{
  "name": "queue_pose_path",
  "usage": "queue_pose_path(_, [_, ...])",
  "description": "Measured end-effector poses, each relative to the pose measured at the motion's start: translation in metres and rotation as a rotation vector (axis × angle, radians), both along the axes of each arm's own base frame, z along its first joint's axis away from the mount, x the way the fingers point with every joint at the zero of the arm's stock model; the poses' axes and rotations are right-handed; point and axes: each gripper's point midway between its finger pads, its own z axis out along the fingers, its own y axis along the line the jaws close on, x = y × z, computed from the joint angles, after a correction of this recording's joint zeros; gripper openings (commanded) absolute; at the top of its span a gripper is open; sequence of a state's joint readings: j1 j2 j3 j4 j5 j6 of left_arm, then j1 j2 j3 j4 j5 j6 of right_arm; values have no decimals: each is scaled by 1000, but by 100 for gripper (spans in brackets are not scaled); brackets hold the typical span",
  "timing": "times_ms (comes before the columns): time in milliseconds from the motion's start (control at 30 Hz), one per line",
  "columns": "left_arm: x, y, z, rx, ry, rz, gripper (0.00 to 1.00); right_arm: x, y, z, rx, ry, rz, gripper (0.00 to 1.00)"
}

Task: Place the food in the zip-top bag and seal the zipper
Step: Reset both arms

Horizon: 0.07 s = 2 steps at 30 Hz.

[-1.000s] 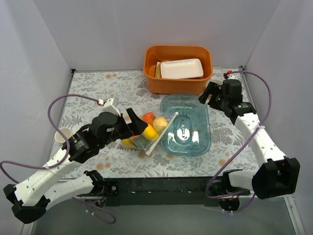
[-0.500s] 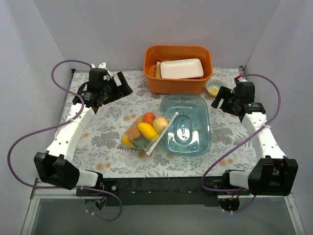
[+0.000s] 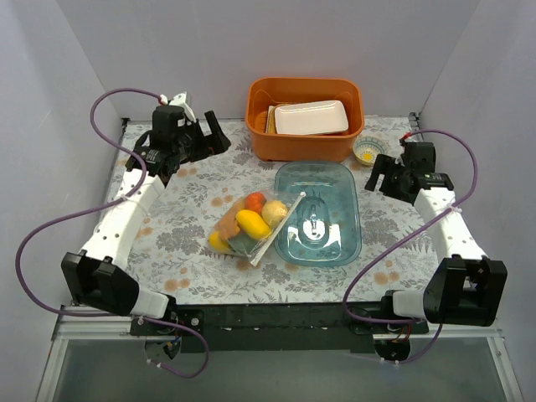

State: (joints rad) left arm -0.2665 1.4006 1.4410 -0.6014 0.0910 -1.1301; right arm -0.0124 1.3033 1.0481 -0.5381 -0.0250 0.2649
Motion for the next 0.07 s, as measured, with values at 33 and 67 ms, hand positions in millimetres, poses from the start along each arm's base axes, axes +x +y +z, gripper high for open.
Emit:
queue_pose_path(33, [4, 2, -3, 15, -1, 7, 98, 0, -1, 0, 0, 0, -2, 91])
queue_pose_path(67, [7, 4, -6, 30, 4, 16, 98, 1, 0, 0, 1, -1, -2, 91])
